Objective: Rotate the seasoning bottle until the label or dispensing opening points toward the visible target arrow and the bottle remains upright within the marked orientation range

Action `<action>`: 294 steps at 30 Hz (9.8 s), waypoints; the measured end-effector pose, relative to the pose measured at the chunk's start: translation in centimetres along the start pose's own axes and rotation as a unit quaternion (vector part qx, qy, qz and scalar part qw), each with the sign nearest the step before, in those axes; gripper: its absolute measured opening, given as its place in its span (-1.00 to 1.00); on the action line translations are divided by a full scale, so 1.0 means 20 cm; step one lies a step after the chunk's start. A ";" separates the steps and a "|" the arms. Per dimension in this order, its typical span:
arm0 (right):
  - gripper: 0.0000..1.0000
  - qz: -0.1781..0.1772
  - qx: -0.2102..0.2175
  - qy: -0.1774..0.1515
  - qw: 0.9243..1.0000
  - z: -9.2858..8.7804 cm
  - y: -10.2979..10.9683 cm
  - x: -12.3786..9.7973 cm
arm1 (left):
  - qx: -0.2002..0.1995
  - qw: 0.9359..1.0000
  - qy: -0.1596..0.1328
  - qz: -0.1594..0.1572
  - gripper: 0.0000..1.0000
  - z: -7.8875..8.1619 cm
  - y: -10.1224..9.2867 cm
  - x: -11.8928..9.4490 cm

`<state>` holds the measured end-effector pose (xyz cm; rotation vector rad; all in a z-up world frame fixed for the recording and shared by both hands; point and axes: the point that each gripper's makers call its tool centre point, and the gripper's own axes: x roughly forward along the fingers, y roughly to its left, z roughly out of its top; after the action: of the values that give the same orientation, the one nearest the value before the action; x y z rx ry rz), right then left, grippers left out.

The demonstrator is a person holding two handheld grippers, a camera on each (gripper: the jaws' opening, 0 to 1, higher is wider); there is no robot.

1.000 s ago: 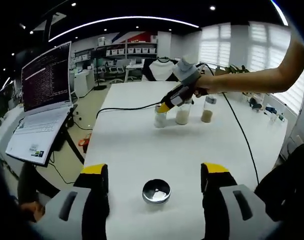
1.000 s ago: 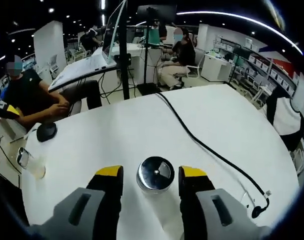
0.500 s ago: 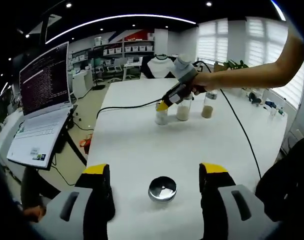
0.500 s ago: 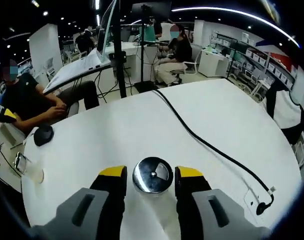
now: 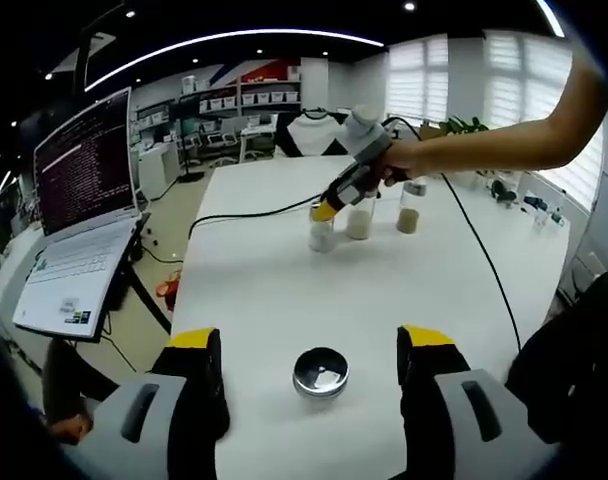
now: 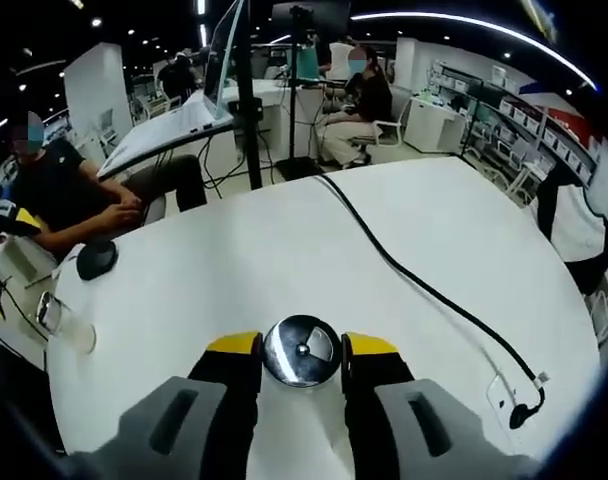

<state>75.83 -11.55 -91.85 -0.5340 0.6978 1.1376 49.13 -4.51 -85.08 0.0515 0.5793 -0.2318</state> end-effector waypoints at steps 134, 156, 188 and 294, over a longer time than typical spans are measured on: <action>-0.43 0.357 -0.542 0.099 0.754 -0.51 1.39 -0.51 | 0.128 0.954 -0.029 -0.270 -0.28 -0.38 -0.66 0.32; -0.42 0.262 -0.199 0.126 0.936 -0.52 1.29 -0.50 | 0.041 0.990 -0.044 -0.129 -0.29 -0.36 -0.64 0.37; -0.43 0.158 -0.072 0.105 0.979 -0.50 1.30 -0.49 | 0.067 0.993 -0.030 -0.091 -0.31 -0.42 -0.64 0.37; -0.42 0.195 -0.198 0.098 0.955 -0.35 1.30 -0.31 | 0.050 0.998 0.000 0.042 0.09 -0.54 -0.29 -0.09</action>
<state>48.13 -11.57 -92.82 -0.8848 0.7706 1.6285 40.63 -8.56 -93.05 0.1726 0.5639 -0.1786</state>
